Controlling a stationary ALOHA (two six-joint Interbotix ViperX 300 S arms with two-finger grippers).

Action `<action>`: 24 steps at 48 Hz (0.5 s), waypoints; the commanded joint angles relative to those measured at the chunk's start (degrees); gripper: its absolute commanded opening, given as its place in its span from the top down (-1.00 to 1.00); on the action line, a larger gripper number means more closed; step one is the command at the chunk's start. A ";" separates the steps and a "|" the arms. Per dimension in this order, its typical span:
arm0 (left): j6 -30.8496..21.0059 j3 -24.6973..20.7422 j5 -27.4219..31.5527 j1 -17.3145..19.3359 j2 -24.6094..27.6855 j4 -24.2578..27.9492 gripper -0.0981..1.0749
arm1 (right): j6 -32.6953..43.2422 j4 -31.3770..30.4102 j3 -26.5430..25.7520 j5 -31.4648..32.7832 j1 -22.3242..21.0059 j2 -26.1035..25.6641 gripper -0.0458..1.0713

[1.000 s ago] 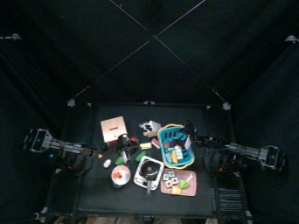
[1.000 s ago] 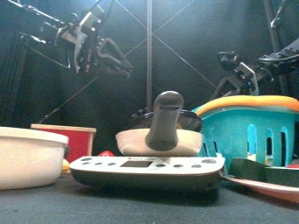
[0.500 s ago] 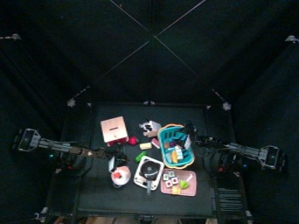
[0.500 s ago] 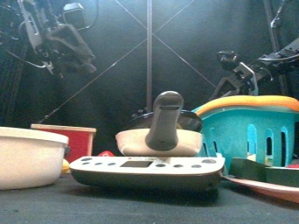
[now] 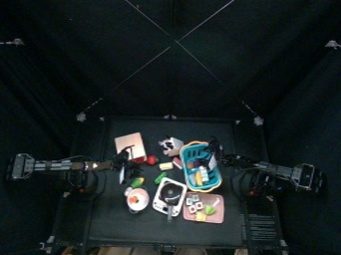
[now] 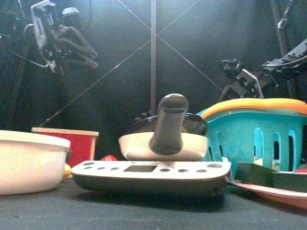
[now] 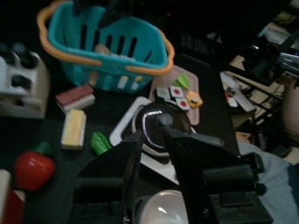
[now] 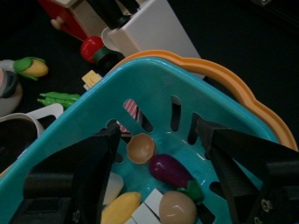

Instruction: Place egg shell in basket

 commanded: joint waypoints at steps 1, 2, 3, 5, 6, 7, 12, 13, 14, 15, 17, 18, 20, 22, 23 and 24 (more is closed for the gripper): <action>-0.09 -5.01 -1.23 3.25 0.97 1.14 -0.35 | 0.00 0.35 -0.97 -0.26 0.44 -0.35 -0.87; -0.09 -5.62 -1.49 3.60 1.32 1.23 -0.35 | 0.00 0.44 -0.97 -0.18 0.53 -0.35 -0.87; -0.09 -6.33 -1.58 4.13 1.85 1.23 -0.35 | 0.00 0.44 -0.97 -0.26 0.62 -0.35 -0.87; -0.09 -7.47 -1.76 4.92 2.72 1.32 -0.35 | 0.00 0.44 -1.05 -0.26 0.70 -0.35 -0.87; -0.09 -8.09 -1.76 5.36 3.25 1.49 -0.35 | -0.09 0.44 -0.97 -0.26 0.70 -0.35 -0.87; -0.09 -8.61 -1.76 5.62 3.78 1.58 -0.35 | -0.09 0.44 -1.05 -0.26 0.79 -0.35 -0.87; -0.09 -11.34 -1.41 7.03 6.77 2.81 -0.35 | -0.09 0.35 -1.05 -0.26 0.79 -0.35 -0.87; -0.09 -11.69 -1.23 7.29 7.29 3.16 -0.35 | -0.09 0.26 -1.05 -0.18 0.79 -0.35 -0.87; -0.09 -12.13 -0.97 7.56 7.65 3.34 -0.35 | -0.09 0.26 -1.05 -0.26 0.79 -0.35 -0.87; -0.09 -12.48 -0.62 7.82 8.09 3.52 -0.35 | -0.09 0.26 -1.14 -0.26 0.79 -0.35 -0.87; -0.09 -13.10 0.00 8.44 8.79 3.87 -0.35 | -0.09 0.18 -1.05 -0.18 0.79 -0.35 -0.87; -0.09 -13.27 0.35 8.79 9.23 3.96 -0.35 | -0.09 0.18 -1.05 -0.26 0.79 -0.44 -0.87; -0.18 -13.80 1.41 9.32 9.84 3.96 -0.35 | -0.09 0.18 -1.05 -0.18 0.79 -0.35 -0.87; -0.18 -13.97 2.11 9.58 10.28 3.96 -0.35 | -0.09 0.18 -1.05 -0.26 0.79 -0.35 -0.87; -0.26 -14.15 2.81 9.67 10.55 3.87 -0.35 | -0.09 0.18 -1.05 -0.26 0.79 -0.35 -0.87; -0.35 -14.15 3.25 9.58 10.72 3.87 -0.35 | -0.09 0.18 -1.05 -0.26 0.79 -0.35 -0.87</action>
